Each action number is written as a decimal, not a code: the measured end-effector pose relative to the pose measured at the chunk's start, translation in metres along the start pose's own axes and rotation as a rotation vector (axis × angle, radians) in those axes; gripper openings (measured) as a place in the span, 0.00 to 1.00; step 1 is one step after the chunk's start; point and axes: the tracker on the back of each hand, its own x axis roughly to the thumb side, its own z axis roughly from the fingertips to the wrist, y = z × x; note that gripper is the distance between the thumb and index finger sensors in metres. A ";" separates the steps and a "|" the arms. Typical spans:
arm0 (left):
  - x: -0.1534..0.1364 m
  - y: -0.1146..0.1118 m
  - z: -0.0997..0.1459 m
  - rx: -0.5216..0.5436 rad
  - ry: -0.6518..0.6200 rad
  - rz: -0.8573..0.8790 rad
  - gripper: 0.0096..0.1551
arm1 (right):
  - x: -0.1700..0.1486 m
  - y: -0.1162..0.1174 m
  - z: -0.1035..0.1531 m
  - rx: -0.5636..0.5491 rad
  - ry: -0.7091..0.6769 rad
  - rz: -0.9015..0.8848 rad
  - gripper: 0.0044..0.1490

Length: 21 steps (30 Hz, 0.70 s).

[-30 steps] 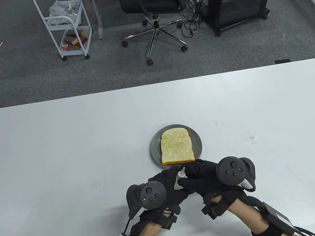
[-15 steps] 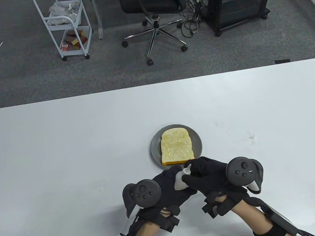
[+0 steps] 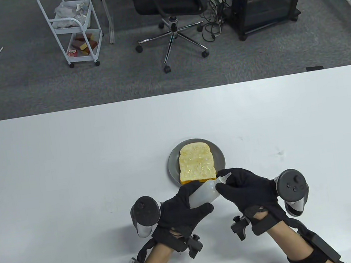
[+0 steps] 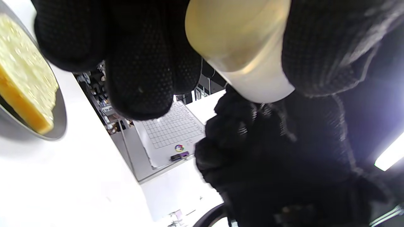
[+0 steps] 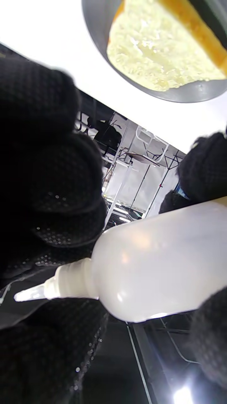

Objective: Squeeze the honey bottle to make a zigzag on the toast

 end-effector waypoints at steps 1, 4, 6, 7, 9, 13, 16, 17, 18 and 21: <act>-0.001 -0.001 0.001 0.006 0.005 0.041 0.50 | -0.002 0.000 0.000 -0.001 0.013 -0.024 0.39; -0.004 -0.002 0.002 0.030 0.004 0.122 0.49 | -0.009 0.001 0.001 -0.004 0.056 -0.089 0.39; -0.006 -0.002 0.003 0.049 0.011 0.154 0.48 | -0.014 0.004 0.002 -0.005 0.081 -0.128 0.39; -0.007 -0.002 0.003 0.066 0.008 0.160 0.47 | -0.016 0.006 0.002 -0.005 0.093 -0.147 0.39; -0.007 0.000 0.005 0.096 0.025 0.171 0.45 | -0.020 0.008 0.002 0.009 0.128 -0.170 0.39; -0.009 0.008 0.005 0.138 0.036 0.209 0.43 | -0.023 0.014 0.001 0.056 0.113 -0.145 0.42; -0.006 0.025 0.007 0.228 0.040 0.198 0.42 | -0.022 0.016 -0.002 0.213 0.080 0.106 0.56; -0.006 0.030 0.007 0.241 0.041 0.194 0.42 | -0.023 0.016 -0.003 0.214 0.074 0.151 0.57; -0.005 0.037 0.008 0.262 0.049 0.184 0.42 | -0.026 0.014 -0.006 0.225 0.076 0.220 0.57; -0.005 0.053 0.010 0.317 0.053 0.197 0.41 | -0.036 0.002 -0.016 0.204 0.114 0.341 0.56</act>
